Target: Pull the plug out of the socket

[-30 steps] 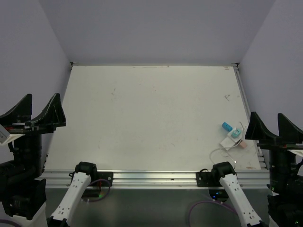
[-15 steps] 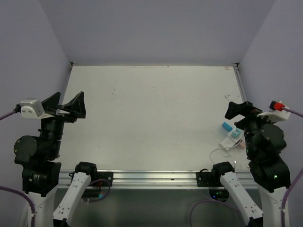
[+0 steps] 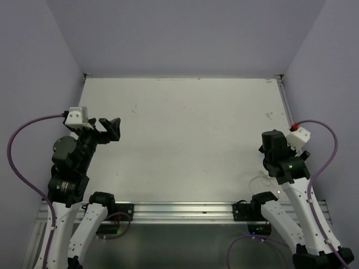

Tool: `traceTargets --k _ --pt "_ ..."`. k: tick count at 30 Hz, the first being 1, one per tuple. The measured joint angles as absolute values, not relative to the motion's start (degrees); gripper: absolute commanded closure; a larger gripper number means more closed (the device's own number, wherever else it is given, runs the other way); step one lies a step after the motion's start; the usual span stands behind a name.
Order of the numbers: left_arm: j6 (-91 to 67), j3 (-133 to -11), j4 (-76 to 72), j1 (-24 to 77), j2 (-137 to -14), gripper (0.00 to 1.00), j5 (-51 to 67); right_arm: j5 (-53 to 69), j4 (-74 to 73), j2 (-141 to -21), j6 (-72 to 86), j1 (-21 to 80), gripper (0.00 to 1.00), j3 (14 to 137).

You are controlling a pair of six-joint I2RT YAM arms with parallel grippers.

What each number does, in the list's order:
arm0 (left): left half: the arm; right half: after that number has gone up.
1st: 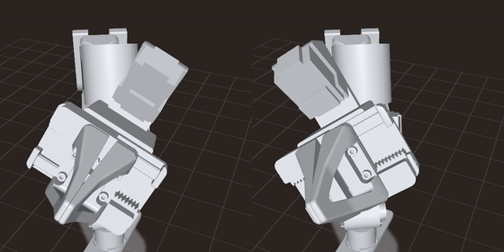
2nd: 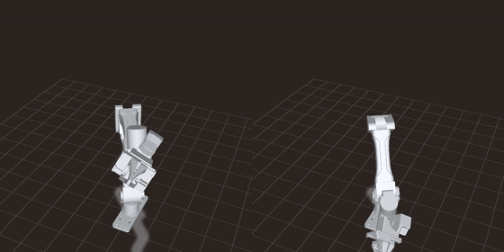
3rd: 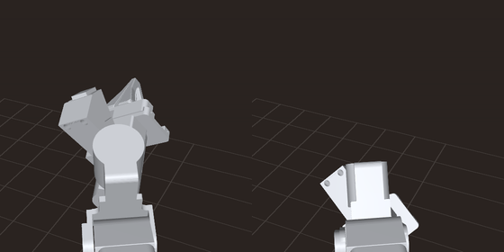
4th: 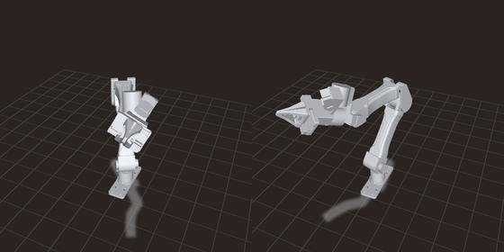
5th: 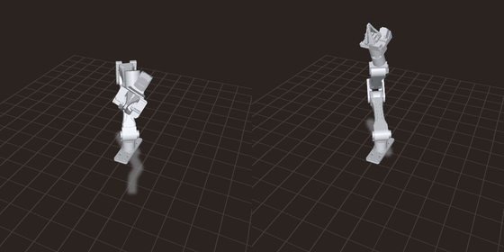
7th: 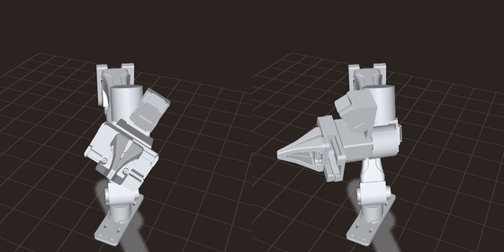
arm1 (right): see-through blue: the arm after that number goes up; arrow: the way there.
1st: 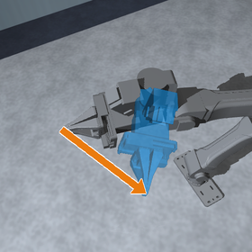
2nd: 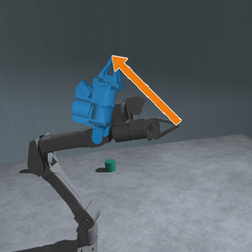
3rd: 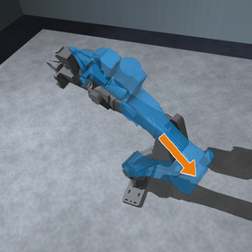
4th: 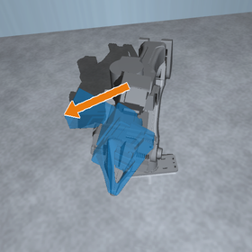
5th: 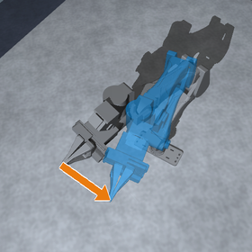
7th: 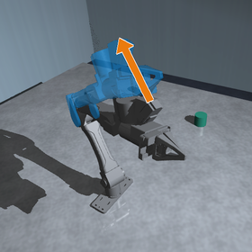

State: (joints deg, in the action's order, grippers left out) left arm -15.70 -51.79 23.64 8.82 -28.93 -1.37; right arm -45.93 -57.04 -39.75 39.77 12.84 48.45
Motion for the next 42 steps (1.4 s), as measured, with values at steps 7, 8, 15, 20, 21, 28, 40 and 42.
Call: traceTargets --k 7,8,15,20,21,28,40,42 --pt "-13.9 -45.2 23.4 8.8 -27.0 0.00 -1.2 -48.5 -57.0 -44.0 43.7 11.5 0.01 43.6" --pt "-13.7 -44.1 23.1 8.8 -26.6 0.01 -1.3 -48.5 -56.8 -44.6 44.0 10.9 0.01 43.2" --pt "-13.5 -36.2 22.0 9.9 -24.6 0.00 -1.4 -48.2 -53.0 -47.3 44.8 7.4 0.01 39.8" --pt "-13.5 -33.1 20.6 10.7 -23.8 0.00 -0.9 -47.8 -49.2 -49.6 44.9 6.2 0.01 37.8" --pt "-13.5 -33.0 20.5 10.9 -23.8 0.00 -0.8 -47.7 -48.5 -50.2 44.9 5.8 0.02 37.5" --pt "-13.4 -33.0 19.1 11.6 -23.4 0.00 -0.8 -45.6 -44.7 -53.3 45.1 2.6 0.08 35.5" --pt "-13.3 -33.0 18.5 11.8 -23.1 0.00 -0.9 -41.7 -39.9 -55.7 44.9 -2.0 0.16 34.1" --pt "-13.3 -33.0 18.5 11.8 -23.1 0.00 -1.0 -41.0 -39.3 -56.1 45.0 -2.5 0.19 34.0"
